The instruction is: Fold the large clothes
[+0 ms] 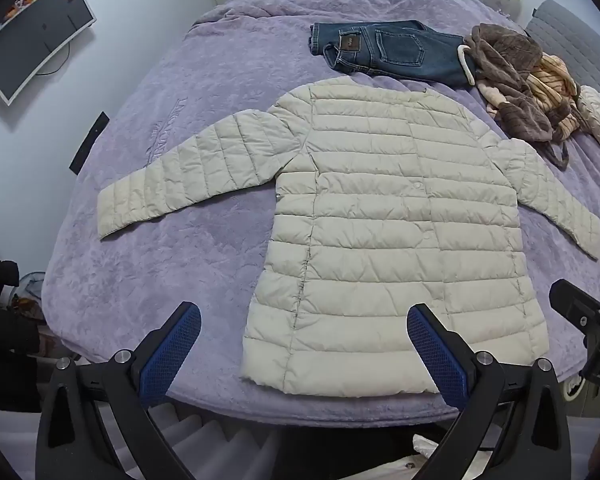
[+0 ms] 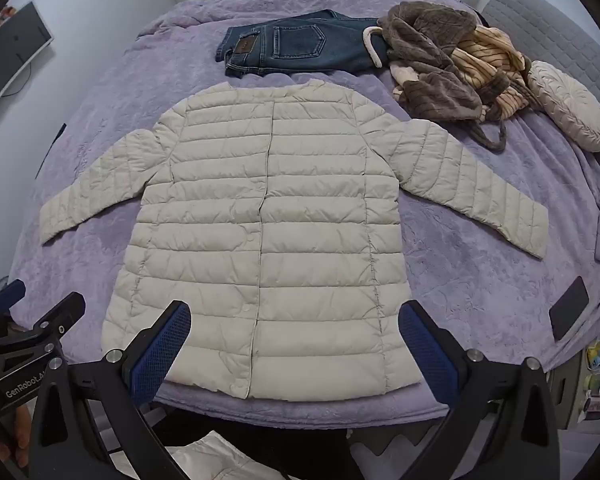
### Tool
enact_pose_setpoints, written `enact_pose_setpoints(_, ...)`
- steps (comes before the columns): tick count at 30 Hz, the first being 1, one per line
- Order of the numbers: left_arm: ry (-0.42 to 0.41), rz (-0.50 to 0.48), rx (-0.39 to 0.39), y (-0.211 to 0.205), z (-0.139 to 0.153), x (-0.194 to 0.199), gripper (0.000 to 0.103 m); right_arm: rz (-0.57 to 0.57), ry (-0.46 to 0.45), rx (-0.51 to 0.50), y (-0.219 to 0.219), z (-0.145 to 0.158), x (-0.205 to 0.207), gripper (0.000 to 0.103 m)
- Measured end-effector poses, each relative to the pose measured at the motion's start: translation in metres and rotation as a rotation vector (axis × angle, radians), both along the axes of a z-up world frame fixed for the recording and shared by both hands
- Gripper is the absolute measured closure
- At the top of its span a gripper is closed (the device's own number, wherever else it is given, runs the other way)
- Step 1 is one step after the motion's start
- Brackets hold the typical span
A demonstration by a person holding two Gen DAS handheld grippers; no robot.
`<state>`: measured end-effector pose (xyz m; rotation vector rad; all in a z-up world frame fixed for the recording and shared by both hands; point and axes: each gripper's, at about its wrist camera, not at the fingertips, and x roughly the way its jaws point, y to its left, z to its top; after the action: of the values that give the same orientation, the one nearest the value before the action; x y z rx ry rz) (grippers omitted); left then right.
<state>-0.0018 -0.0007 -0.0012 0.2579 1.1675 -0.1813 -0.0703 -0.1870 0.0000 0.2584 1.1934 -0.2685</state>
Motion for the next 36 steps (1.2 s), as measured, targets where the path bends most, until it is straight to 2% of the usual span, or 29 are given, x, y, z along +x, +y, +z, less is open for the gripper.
enact_pose_setpoints(4,0.010,-0.007,-0.042,0.002,0.006,-0.006,0.000,-0.001,0.037,0.013,-0.003,0.000,0.007,0.000)
enact_pose_setpoints(8,-0.022,-0.005,-0.050,0.005,0.008,-0.016,0.000,0.013,-0.061,-0.061,0.015,0.016,-0.012,0.000)
enact_pose_setpoints(19,-0.057,0.005,-0.057,0.006,0.019,-0.020,0.000,-0.016,-0.072,-0.031,0.009,0.016,-0.013,0.000)
enact_pose_setpoints(36,-0.060,0.006,-0.056,0.003,0.021,-0.019,0.000,-0.048,-0.085,-0.029,0.001,0.019,-0.012,0.000)
